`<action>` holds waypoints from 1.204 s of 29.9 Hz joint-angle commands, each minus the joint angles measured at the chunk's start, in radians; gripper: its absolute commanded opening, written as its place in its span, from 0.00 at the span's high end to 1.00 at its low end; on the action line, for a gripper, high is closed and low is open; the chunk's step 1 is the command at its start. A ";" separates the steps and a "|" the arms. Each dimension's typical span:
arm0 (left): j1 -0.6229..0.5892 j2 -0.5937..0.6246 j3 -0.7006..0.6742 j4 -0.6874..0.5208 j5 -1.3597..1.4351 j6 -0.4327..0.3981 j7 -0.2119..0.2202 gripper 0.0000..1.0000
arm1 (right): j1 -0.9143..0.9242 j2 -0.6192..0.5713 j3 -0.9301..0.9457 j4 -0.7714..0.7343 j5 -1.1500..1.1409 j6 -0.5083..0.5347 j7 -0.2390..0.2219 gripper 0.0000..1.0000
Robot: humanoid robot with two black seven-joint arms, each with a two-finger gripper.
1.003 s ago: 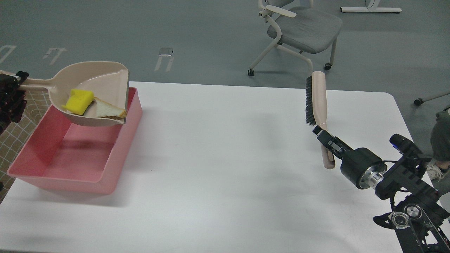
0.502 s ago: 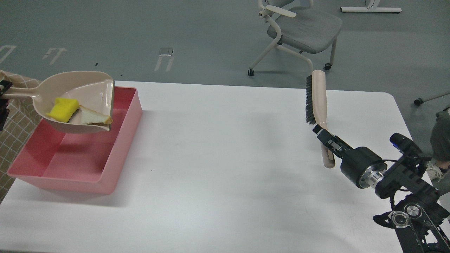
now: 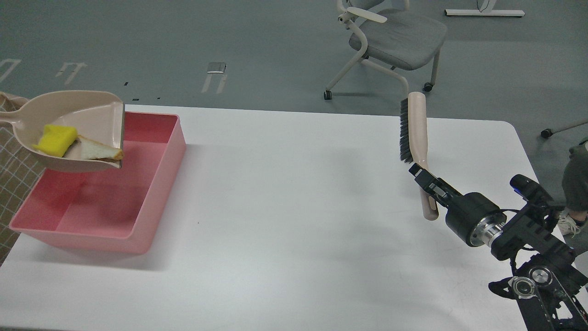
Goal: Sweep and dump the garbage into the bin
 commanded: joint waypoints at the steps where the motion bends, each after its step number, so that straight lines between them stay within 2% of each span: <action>1: -0.005 0.018 -0.003 0.000 -0.003 -0.038 0.000 1.00 | 0.000 -0.001 -0.002 -0.002 0.000 0.000 0.000 0.76; 32: -0.092 0.009 -0.037 -0.012 0.005 -0.052 0.000 1.00 | 0.009 -0.004 -0.005 -0.027 -0.002 0.000 0.001 0.76; 36: -0.092 0.008 -0.036 -0.012 0.003 -0.110 0.000 1.00 | 0.009 -0.004 -0.003 -0.036 -0.003 0.000 0.011 0.76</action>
